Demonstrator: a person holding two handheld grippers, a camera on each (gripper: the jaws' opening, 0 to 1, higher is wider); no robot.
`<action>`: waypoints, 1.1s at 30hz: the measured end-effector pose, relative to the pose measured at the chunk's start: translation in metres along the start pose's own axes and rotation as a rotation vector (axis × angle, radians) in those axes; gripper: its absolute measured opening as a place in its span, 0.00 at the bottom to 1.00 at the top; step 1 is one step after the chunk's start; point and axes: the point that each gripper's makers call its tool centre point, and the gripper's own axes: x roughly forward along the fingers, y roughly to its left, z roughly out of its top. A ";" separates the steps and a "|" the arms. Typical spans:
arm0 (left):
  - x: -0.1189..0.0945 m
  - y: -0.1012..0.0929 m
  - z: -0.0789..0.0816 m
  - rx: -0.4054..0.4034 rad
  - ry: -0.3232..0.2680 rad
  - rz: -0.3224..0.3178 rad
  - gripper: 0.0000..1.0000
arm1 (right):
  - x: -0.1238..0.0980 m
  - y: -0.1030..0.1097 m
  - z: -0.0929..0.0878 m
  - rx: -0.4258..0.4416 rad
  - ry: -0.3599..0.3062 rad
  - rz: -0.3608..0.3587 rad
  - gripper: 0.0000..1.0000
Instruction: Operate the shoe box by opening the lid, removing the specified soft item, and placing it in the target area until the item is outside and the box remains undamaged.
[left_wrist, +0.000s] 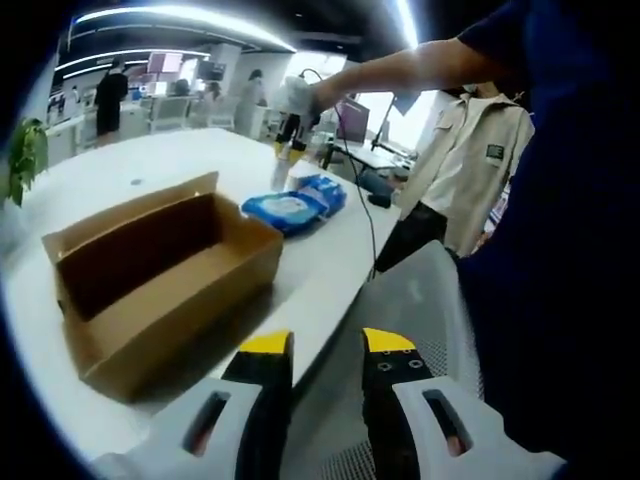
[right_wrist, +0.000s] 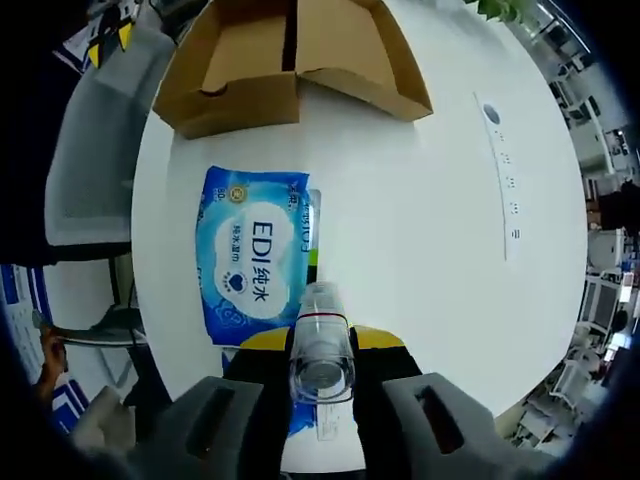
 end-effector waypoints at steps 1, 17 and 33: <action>0.000 0.000 0.000 -0.002 0.000 0.000 0.24 | 0.001 0.000 0.000 -0.004 0.001 0.000 0.19; 0.002 0.000 -0.004 -0.021 0.008 0.009 0.24 | 0.024 0.000 -0.005 0.008 0.008 0.018 0.19; 0.004 0.000 -0.006 -0.031 0.014 0.006 0.24 | 0.040 -0.005 -0.006 -0.018 0.005 0.026 0.20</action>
